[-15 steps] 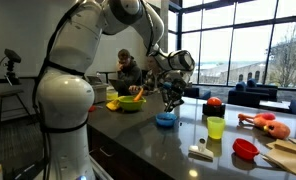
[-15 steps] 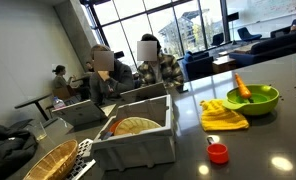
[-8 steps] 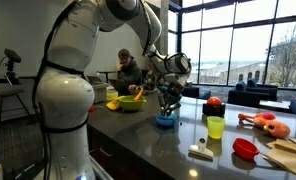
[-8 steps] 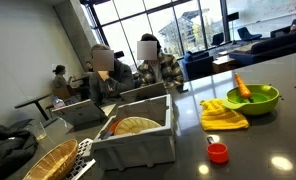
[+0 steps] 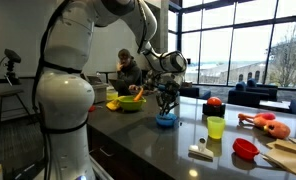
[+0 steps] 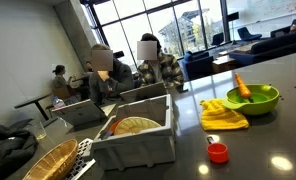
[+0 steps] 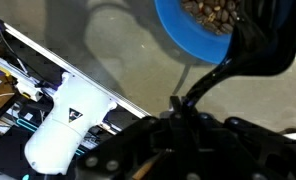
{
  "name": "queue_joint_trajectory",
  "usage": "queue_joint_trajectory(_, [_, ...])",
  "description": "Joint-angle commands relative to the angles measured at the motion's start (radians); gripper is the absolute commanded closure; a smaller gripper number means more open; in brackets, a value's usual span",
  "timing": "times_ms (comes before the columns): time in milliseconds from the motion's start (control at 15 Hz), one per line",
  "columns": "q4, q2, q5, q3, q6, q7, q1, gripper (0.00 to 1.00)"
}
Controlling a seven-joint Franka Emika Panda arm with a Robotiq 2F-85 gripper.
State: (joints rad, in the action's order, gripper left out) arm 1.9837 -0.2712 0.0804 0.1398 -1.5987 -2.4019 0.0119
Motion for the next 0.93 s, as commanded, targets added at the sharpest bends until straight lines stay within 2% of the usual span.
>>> queue_joint_trajectory(0, [0.08, 0.083, 0.009, -0.009, -0.043, -0.014, -0.009, 0.99])
queue_joint_trajectory(867, [0.115, 0.097, 0.007, -0.015, -0.033, -0.013, -0.016, 0.99])
